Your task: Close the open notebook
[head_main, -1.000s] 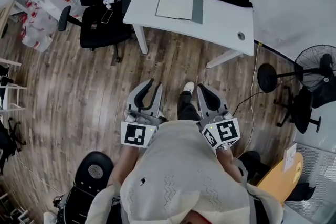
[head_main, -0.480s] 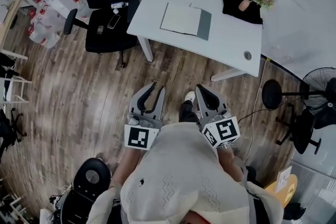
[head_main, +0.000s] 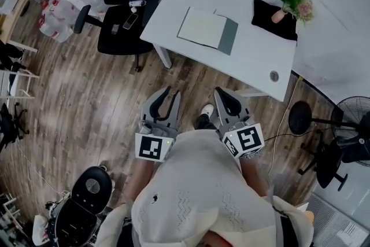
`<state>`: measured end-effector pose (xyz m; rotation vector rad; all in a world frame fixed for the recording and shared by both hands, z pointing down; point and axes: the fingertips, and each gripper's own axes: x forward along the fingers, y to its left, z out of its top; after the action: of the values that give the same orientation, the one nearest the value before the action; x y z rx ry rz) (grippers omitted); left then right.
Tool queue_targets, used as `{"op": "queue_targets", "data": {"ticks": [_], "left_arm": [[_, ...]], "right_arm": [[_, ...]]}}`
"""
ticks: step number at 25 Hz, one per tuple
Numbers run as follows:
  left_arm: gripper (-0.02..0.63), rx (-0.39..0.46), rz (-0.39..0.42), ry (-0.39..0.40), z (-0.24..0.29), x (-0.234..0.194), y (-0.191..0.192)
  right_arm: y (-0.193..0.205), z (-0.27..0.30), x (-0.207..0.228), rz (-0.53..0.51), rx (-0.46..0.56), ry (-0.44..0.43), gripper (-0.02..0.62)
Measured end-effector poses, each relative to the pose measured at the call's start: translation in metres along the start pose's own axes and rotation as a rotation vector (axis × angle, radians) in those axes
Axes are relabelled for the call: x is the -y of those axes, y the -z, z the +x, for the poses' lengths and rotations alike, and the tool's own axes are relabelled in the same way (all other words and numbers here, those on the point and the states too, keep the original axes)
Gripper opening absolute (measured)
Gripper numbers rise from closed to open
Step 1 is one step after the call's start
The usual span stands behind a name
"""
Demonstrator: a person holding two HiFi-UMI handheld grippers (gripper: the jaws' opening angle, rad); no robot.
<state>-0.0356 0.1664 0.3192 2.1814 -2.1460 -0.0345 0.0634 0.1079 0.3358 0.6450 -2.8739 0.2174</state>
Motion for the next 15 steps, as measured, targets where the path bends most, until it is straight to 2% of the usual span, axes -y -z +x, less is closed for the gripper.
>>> {"op": "queue_targets", "data": {"ticks": [8, 15], "left_arm": [[0.084, 0.004, 0.007, -0.043, 0.052, 0.028, -0.006], [0.084, -0.024, 0.048, 0.008, 0.091, 0.050, 0.000]], "right_arm": [[-0.012, -0.003, 0.063, -0.019, -0.004, -0.025, 0.002], [-0.010, -0.010, 0.112, -0.021, -0.005, 0.017, 0.002]]}}
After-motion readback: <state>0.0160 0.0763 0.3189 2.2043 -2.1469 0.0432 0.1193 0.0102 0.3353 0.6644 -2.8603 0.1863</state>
